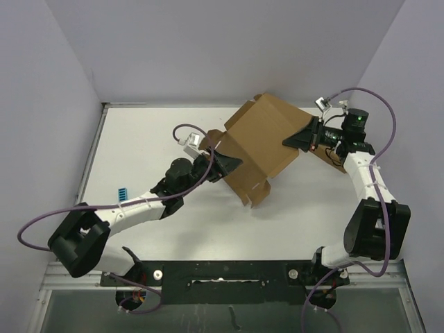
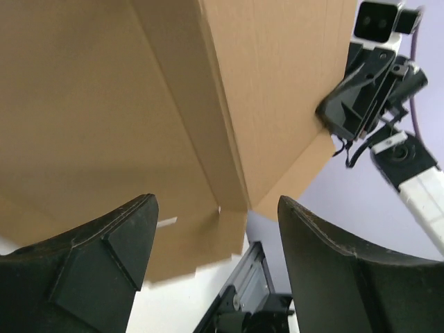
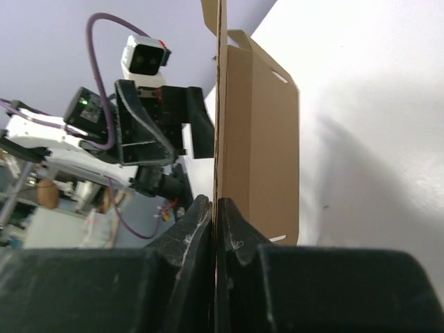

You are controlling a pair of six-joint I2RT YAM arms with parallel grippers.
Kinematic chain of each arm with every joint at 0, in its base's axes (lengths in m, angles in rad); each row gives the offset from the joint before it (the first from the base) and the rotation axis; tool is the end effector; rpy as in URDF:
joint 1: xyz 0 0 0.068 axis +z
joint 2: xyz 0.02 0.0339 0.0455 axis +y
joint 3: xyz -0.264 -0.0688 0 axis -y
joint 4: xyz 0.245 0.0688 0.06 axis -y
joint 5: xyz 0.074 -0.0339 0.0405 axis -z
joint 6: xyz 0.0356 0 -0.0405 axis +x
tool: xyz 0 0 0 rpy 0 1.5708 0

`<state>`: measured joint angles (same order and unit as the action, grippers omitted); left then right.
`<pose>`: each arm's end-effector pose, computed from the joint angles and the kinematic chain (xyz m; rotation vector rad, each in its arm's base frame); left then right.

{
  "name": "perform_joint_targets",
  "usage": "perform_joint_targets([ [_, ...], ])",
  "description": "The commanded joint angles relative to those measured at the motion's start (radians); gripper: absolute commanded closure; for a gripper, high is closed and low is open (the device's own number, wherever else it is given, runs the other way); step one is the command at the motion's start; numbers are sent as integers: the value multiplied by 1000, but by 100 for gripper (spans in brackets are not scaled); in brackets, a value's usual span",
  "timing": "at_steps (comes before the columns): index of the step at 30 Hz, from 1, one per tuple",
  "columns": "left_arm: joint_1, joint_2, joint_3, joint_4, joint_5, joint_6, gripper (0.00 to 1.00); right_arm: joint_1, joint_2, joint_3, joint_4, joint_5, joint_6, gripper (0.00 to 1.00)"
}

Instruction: Fold the paper box

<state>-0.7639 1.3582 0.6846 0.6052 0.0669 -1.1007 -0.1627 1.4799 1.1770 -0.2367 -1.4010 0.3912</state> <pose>0.2168 -0.2110 0.2581 -0.2543 1.8427 -1.4312 0.3179 -0.0166 0.3195 -0.3270 1.9189 1.5847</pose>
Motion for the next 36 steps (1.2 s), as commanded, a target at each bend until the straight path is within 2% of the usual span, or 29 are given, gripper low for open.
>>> perform_joint_targets([
  [1,-9,88,95,194,-53,-57,30,28,-42,-75,436,-23,473,100],
  [16,-23,140,181,189,-79,-57,31,77,-31,-126,666,-7,732,100],
  [26,-23,183,234,243,-47,-70,64,112,-11,-145,622,5,697,100],
  [31,-23,175,228,248,-45,-78,90,111,-6,-146,577,10,651,100],
  [32,-23,170,225,248,-46,-79,98,109,-4,-146,571,10,642,100],
  [36,-23,162,215,247,-56,-82,100,105,-3,-147,558,13,629,100],
])
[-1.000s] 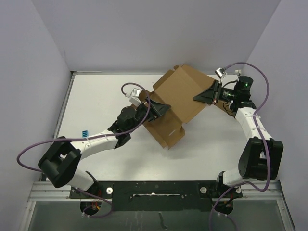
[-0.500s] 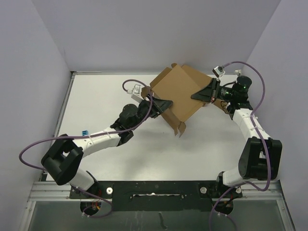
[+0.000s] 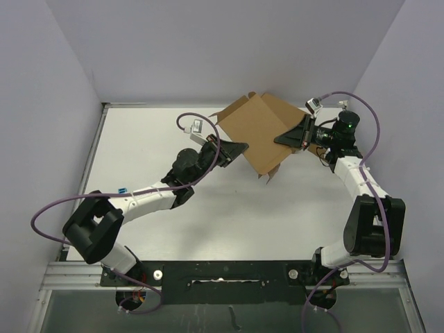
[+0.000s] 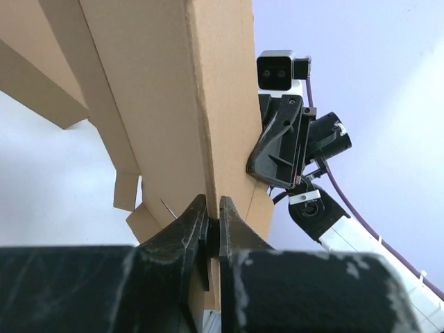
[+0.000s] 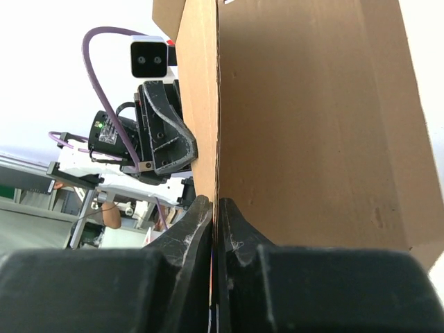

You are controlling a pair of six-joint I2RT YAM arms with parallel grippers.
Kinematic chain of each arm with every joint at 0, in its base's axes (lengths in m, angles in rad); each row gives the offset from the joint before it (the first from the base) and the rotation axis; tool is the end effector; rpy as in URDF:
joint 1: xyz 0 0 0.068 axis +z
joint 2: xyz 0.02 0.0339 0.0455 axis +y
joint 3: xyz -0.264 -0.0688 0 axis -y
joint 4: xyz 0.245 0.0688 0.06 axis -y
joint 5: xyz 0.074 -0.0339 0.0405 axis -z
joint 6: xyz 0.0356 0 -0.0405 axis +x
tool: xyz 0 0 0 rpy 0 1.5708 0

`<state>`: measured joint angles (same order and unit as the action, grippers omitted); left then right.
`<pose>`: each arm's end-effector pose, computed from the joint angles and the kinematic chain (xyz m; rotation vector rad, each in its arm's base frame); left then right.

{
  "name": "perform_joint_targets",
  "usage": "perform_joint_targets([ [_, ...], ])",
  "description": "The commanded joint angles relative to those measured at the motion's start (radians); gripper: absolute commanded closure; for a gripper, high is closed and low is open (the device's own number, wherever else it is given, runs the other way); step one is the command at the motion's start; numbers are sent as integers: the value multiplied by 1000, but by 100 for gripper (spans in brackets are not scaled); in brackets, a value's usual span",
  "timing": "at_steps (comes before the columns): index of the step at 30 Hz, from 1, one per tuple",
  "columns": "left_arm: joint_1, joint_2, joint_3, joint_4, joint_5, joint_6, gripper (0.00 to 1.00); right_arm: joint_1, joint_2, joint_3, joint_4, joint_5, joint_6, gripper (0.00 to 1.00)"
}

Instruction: Fold the paper box

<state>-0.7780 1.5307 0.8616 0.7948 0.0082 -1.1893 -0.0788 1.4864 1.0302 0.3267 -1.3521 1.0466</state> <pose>0.2474 -0.2441 0.2861 -0.3319 1.6292 -1.5739 0.3269 0.0090 0.3119 -0.1002 1.9628 1.7973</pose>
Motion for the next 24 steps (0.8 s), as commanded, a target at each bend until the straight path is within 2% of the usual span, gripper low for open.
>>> perform_joint_targets([
  [1,-9,-10,37,56,4,4,100,21,-9,-1,-6,-36,-27,100],
  [4,-8,-6,35,63,14,-5,100,20,-11,-1,-5,-35,-33,100],
  [5,-6,-6,34,64,19,-9,97,18,-13,-1,-5,-35,-35,100],
  [7,2,-11,23,63,25,-22,79,14,-15,-1,-5,-36,-38,100],
  [8,9,-15,17,59,28,-29,73,13,-16,-3,-5,-37,-39,100],
  [11,45,-38,-2,50,36,-43,63,13,-19,-5,-7,-38,-45,100],
  [17,139,-70,-13,4,85,-69,61,17,-16,-3,-15,-39,-54,100],
  [23,167,-68,12,-31,112,-72,61,20,-7,1,-14,-39,-55,100],
  [24,169,-65,16,-37,116,-71,64,22,-7,1,-14,-39,-56,100],
])
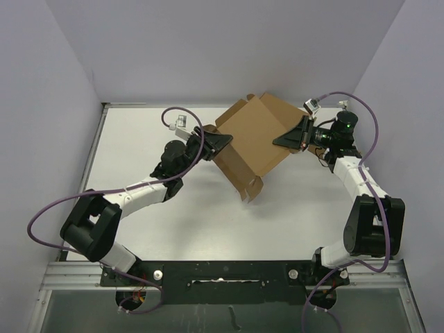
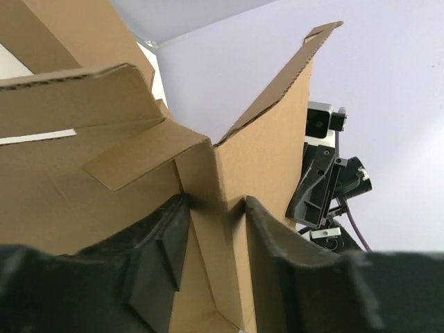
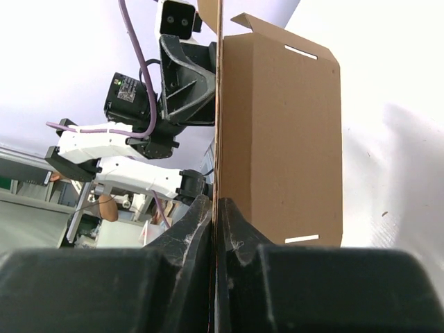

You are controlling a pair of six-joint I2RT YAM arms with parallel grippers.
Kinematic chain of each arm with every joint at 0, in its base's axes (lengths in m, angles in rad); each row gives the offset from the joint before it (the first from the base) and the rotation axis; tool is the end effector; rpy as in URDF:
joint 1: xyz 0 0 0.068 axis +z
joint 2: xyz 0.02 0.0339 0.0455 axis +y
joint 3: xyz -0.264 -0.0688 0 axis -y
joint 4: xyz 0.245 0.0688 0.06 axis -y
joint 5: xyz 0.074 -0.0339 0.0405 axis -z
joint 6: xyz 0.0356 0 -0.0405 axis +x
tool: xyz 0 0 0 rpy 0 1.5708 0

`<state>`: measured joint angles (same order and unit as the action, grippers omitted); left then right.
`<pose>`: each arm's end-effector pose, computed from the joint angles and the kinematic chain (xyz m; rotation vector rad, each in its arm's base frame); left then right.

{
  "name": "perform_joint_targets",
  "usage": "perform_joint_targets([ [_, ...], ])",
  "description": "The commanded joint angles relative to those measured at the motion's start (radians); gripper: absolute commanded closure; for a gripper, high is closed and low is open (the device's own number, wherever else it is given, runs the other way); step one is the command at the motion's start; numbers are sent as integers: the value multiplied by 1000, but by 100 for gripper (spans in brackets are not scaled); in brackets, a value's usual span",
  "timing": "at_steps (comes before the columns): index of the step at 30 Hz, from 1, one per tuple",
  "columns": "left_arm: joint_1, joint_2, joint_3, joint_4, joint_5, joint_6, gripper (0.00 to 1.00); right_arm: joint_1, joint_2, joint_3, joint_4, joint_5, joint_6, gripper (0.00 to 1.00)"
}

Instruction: Fold the paper box

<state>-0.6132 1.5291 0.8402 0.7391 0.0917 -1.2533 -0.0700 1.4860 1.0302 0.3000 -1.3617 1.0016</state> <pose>0.2807 -0.2015 0.2733 -0.4670 1.6752 -1.5152 0.3261 0.0120 0.3100 -0.1379 1.9651 1.7940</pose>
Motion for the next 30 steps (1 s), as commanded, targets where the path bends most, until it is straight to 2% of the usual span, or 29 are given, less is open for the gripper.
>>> perform_joint_targets([
  [1,6,-62,43,14,35,-5,69,13,-6,1,12,-30,-11,100],
  [8,6,-52,52,6,61,-2,97,15,-3,1,12,-28,-13,100],
  [12,5,-58,43,5,63,-3,100,14,-1,2,12,-27,-17,100],
  [13,5,-59,41,8,70,-5,97,13,-1,3,12,-27,-18,100],
  [17,-16,-67,29,-7,95,-14,69,9,6,5,13,-24,-22,100],
  [19,-44,-78,16,-34,91,-14,60,7,8,5,14,-22,-24,100],
  [23,-110,-99,-31,-52,40,-39,56,6,16,2,12,-17,-29,100],
  [27,-178,-100,-34,-139,-20,-90,55,6,24,2,11,-14,-32,100],
  [30,-214,-91,-31,-129,-55,-107,55,6,26,1,9,-13,-34,100],
])
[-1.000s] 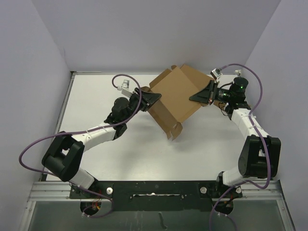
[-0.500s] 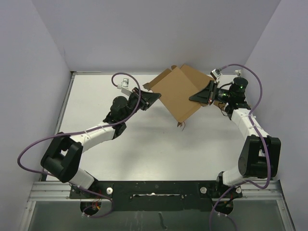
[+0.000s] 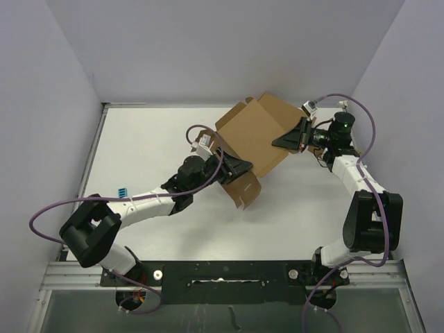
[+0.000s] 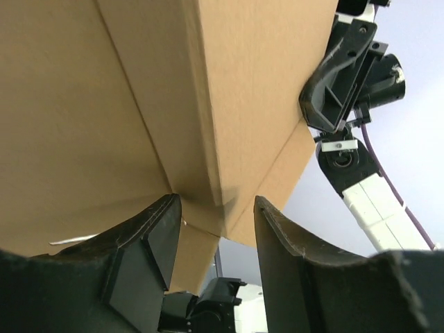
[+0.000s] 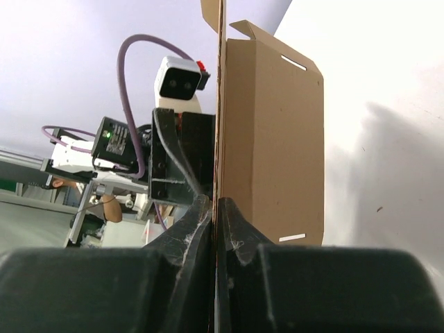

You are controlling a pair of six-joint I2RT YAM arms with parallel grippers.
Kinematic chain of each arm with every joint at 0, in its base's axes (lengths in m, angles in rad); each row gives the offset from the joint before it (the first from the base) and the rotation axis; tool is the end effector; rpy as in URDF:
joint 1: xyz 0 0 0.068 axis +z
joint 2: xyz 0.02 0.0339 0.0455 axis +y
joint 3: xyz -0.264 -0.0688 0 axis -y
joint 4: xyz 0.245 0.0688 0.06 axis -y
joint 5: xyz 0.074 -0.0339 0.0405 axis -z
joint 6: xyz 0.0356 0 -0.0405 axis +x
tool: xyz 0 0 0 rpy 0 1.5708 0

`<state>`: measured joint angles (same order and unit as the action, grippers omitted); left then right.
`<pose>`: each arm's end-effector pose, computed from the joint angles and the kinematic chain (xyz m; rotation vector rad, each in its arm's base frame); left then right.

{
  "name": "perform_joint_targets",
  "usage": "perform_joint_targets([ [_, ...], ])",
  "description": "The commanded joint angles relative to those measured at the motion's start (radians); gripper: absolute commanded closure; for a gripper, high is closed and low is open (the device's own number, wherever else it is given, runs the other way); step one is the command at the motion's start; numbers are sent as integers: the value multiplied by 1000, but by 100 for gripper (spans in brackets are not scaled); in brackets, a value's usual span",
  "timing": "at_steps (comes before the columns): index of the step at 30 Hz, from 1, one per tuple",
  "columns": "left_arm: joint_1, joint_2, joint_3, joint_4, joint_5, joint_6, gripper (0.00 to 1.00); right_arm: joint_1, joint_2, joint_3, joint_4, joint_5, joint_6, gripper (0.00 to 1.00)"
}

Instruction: Fold the paper box

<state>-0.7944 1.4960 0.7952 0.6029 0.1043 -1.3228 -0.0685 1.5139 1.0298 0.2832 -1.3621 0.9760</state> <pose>0.2322 -0.2417 0.2539 -0.4242 1.9248 -1.6062 0.3311 0.0122 0.2999 -0.1242 1.9834 1.8003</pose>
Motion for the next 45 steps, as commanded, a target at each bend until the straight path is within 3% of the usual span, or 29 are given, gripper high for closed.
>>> perform_joint_targets([
  [1,-38,-54,20,8,-74,-37,56,5,-1,1,25,-12,-8,100],
  [6,-42,-32,50,14,-67,-33,73,6,-5,0,10,-11,-21,100],
  [10,-42,-14,51,26,-54,-41,80,7,-10,0,2,-12,-29,100],
  [13,-42,-6,49,36,-49,-43,79,7,-9,0,0,-12,-30,100],
  [17,-42,5,57,28,-50,-37,61,12,-7,1,0,-12,-30,100],
  [21,-42,27,78,35,-49,-30,61,18,-5,0,-8,-9,-36,100],
  [30,-42,54,87,61,-38,-44,96,19,-9,1,-24,-9,-51,100],
  [37,-42,47,67,92,-37,-41,100,19,-5,2,-27,-9,-61,100],
  [41,-28,16,43,104,-13,9,73,10,-16,21,-93,-11,-151,100],
  [45,25,-97,-35,104,39,184,55,9,-42,83,-350,-9,-409,100],
])
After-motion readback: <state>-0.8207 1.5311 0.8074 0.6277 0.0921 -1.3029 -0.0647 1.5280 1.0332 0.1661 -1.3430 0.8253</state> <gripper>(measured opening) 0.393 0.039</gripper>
